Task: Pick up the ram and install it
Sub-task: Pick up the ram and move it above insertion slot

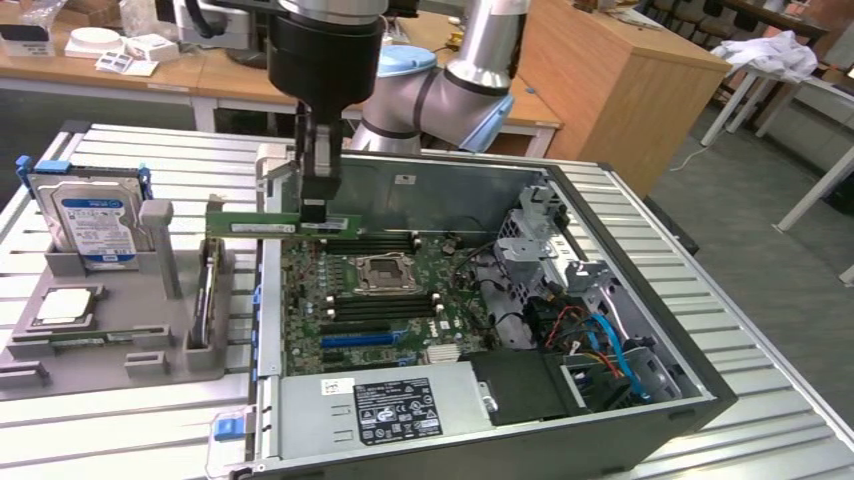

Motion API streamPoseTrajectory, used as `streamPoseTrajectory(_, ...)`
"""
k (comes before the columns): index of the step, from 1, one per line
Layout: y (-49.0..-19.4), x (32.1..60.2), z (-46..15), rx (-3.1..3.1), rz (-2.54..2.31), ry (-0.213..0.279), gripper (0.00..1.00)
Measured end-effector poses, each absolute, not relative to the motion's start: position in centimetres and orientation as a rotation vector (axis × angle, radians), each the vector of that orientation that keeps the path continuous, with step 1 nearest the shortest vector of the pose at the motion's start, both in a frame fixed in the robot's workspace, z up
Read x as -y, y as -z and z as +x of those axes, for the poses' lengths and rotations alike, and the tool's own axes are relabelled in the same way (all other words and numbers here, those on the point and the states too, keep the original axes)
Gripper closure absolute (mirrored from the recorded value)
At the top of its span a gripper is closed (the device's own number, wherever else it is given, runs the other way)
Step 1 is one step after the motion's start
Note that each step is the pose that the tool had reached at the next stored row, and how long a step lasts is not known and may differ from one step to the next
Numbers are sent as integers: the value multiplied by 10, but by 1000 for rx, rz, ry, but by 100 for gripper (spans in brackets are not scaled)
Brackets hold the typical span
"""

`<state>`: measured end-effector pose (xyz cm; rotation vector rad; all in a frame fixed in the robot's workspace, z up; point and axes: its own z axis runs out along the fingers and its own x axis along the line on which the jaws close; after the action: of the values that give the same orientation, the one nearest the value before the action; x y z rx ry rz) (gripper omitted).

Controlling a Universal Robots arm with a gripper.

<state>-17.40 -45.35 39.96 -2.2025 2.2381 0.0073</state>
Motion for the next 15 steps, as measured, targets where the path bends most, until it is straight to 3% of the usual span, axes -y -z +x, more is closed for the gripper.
streamPoseTrajectory(15, -400, 453, -148, -2238, -2202, -7, 88)
